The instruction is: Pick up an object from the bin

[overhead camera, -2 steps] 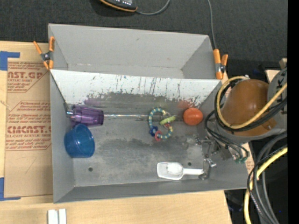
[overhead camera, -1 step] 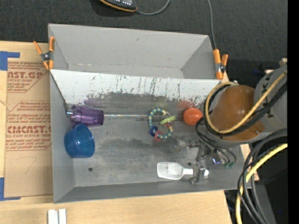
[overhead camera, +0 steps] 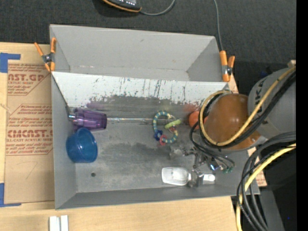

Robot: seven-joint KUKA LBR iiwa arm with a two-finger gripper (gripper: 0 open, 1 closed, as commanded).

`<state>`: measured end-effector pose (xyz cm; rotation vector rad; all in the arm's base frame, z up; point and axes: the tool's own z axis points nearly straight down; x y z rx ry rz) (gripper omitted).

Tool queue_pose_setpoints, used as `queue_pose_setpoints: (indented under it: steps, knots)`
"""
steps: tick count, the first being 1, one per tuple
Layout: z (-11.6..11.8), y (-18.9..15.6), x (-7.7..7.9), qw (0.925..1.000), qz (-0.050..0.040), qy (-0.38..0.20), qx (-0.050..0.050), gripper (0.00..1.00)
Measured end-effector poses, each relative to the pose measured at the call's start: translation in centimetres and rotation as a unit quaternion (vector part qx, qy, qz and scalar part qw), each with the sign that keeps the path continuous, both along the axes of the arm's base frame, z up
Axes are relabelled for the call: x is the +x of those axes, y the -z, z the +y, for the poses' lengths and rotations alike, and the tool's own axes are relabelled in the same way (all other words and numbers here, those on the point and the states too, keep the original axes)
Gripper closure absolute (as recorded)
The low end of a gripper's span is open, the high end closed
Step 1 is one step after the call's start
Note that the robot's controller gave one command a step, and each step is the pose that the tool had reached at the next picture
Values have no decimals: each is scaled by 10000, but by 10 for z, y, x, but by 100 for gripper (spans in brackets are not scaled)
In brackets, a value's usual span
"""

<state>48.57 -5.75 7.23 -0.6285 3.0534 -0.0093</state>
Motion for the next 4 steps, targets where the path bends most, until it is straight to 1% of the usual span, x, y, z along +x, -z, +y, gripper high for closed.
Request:
queue_pose_setpoints:
  steps: [1,3,4]
  knots:
    - [-3,2,0,9987,71,504,28,100]
    - [-3,-1,-1,9987,84,505,30,100]
    - [-3,-14,-2,9987,97,503,30,100]
